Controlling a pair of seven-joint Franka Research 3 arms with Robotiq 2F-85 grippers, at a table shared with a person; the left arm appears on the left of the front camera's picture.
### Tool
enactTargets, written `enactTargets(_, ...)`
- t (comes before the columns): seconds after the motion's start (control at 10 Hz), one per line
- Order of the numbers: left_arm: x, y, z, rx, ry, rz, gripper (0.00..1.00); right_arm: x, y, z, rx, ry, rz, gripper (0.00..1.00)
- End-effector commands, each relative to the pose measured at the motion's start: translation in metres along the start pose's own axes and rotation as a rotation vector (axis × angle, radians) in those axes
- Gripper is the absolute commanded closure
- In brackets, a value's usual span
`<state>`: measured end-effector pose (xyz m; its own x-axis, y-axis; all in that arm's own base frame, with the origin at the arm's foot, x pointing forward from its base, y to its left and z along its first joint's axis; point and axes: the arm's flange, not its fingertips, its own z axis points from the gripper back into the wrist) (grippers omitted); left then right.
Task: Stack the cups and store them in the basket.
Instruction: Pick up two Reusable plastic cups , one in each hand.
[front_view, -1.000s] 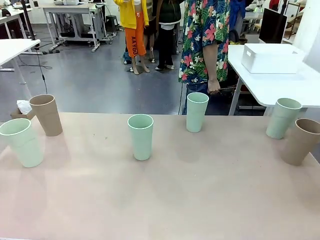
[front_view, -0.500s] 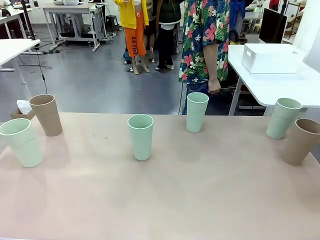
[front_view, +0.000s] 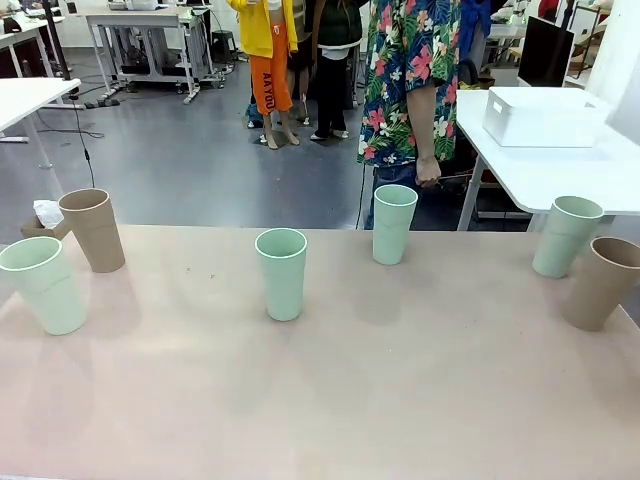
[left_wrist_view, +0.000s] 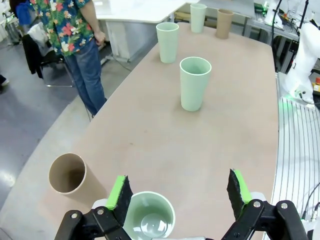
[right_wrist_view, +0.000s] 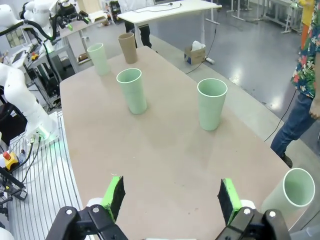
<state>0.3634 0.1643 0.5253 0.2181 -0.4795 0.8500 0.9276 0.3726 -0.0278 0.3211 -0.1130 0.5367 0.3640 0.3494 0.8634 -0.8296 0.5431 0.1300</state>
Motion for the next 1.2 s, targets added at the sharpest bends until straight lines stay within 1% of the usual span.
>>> enactTargets(0.0,-0.0005,0.0003,-0.0001,-0.005,-0.012,-0.011,0.0,0.0014,-0.0014,0.0006,0.004,-0.022,0.027,0.0)
enactTargets(1.1,-0.0005,0.0003,-0.0001,-0.005,-0.012,-0.011,0.0,0.0014,-0.0014,0.0006,0.004,-0.022,0.027,0.0)
